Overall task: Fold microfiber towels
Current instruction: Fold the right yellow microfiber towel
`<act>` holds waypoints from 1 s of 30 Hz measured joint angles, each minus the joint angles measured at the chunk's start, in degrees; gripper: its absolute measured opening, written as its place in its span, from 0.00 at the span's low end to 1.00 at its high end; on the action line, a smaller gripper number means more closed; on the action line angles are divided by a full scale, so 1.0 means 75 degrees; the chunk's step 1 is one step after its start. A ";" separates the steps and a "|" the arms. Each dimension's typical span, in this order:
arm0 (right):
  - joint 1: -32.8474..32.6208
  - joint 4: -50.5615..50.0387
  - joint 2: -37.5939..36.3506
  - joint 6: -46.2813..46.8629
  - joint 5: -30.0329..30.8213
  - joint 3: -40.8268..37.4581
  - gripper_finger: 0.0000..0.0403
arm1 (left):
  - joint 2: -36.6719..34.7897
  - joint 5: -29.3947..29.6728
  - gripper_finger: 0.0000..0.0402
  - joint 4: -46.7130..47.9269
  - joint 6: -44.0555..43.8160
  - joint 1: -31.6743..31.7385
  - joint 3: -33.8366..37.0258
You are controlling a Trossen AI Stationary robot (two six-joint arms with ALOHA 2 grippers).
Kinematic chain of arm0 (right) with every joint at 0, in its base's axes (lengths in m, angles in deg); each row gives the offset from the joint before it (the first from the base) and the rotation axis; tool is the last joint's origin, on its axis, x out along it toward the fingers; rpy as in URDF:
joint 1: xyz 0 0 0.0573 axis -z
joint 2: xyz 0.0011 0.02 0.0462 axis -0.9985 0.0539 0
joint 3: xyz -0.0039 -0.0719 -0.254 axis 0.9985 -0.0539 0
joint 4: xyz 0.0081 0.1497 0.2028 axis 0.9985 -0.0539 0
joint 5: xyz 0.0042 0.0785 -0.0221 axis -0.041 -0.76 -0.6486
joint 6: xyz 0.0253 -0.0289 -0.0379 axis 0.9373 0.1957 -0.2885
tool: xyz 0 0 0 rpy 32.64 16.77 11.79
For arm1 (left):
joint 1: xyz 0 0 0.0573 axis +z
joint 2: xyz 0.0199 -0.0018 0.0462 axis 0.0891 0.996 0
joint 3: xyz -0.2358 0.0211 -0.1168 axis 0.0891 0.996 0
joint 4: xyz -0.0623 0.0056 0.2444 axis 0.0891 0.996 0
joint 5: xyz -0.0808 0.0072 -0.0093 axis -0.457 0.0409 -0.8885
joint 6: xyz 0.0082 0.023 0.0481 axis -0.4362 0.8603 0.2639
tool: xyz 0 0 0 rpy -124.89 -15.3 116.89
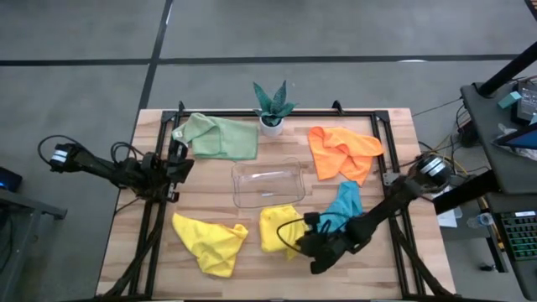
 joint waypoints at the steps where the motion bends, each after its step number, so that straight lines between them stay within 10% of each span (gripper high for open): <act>1: 0.0000 -0.0171 -0.0277 -0.0096 0.0138 0.0010 0.02 | 0.0018 0.0000 0.00 0.0002 0.0000 0.0000 -0.0010; 14: 0.0335 -0.1139 -0.3796 -0.2630 0.1729 0.0781 0.02 | 0.1617 -0.0398 0.00 0.0027 -0.0586 -0.0007 -0.1445; 30: 0.0655 -0.1036 -0.3975 -0.2271 0.1774 0.0935 0.02 | 0.6290 -0.0694 0.00 0.2193 -0.0566 -0.0554 -0.5695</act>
